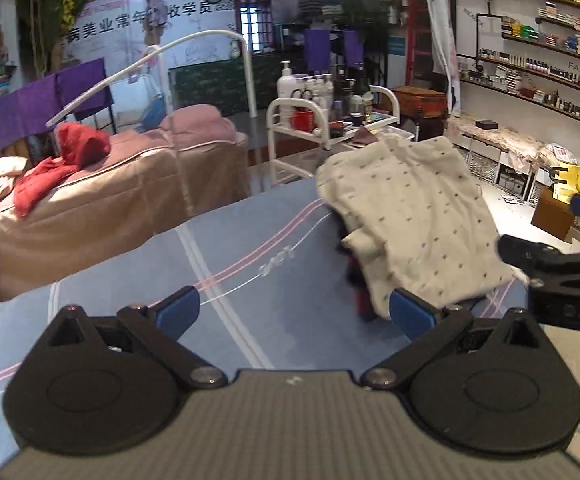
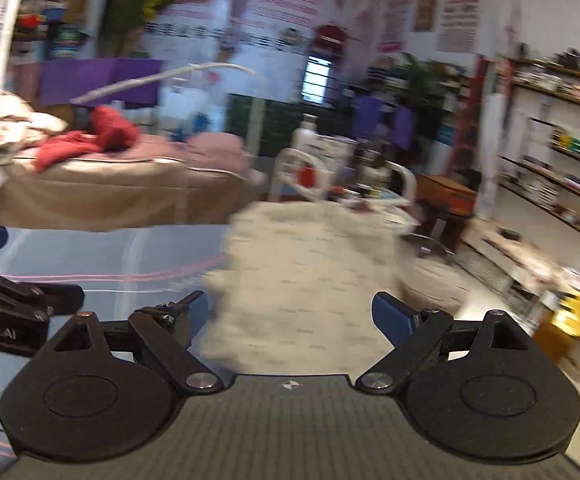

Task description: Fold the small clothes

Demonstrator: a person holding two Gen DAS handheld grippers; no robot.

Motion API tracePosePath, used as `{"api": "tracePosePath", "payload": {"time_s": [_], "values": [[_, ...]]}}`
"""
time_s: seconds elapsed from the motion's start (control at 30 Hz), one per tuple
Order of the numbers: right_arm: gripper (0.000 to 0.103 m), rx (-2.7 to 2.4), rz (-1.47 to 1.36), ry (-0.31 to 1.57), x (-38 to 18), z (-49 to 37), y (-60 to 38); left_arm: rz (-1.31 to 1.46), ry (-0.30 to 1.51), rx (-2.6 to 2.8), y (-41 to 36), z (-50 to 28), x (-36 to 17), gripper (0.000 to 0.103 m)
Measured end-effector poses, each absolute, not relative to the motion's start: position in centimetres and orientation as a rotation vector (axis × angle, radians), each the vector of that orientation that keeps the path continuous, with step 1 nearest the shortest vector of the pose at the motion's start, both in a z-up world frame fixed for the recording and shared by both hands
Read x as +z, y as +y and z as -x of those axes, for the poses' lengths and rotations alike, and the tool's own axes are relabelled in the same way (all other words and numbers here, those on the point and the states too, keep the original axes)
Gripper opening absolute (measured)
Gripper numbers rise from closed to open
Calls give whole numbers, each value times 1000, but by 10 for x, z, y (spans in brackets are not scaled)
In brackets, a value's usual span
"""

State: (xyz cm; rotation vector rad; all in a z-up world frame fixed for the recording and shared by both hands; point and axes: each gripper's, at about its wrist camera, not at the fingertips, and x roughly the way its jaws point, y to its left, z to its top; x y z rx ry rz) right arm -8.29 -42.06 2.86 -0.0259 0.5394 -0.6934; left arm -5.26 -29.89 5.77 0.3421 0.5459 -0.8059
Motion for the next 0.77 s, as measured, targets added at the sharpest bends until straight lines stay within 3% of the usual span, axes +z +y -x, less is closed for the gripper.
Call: {"api": "tracePosePath", "payload": {"time_s": [0.27,0.77], "values": [[103,-750,-15,589,2,68,-480,-450,540,-786,-390,55,32,103],[103,-717,-90,611,-13,80,-498,-388,612,-778,-393,26,13,103]]}}
